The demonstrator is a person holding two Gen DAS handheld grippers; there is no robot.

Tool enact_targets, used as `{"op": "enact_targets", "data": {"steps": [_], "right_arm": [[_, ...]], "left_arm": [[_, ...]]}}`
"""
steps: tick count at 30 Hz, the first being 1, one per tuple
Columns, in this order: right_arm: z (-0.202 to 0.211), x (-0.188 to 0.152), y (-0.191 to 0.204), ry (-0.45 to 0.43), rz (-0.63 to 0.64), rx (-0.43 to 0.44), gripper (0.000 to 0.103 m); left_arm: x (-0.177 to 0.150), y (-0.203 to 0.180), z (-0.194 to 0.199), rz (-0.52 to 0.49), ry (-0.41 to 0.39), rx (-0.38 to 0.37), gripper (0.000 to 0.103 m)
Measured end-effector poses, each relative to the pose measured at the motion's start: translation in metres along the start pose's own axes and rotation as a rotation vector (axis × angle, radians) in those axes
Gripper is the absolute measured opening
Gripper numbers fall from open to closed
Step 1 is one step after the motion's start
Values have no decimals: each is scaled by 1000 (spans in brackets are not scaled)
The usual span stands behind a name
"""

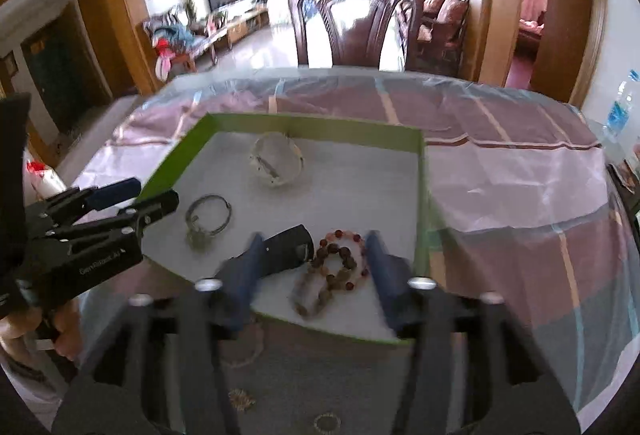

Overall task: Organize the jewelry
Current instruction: 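Carry both held items over the green box and open both tools, then move the left tool to the pink bead bracelet while the right tool reaches the silver filigree charm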

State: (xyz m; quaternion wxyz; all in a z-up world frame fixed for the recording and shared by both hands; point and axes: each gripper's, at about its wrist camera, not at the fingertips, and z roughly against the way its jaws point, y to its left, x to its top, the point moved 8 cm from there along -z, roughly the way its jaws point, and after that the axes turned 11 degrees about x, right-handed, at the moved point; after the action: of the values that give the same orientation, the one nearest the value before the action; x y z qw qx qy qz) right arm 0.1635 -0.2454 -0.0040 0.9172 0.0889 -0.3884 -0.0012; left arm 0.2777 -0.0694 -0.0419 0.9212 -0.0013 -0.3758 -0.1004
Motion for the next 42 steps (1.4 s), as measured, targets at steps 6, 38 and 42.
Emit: {"op": "enact_targets", "data": {"steps": [6, 38, 42], "right_arm": [[33, -50, 5, 74, 54, -9, 56], [-19, -145, 59, 276, 232, 75, 57], [-38, -135, 58, 260, 255, 10, 55]], "left_arm": [[-49, -24, 27, -122, 40, -27, 49], [-159, -24, 21, -247, 155, -82, 54], [-159, -19, 18, -225, 141, -46, 63]]}}
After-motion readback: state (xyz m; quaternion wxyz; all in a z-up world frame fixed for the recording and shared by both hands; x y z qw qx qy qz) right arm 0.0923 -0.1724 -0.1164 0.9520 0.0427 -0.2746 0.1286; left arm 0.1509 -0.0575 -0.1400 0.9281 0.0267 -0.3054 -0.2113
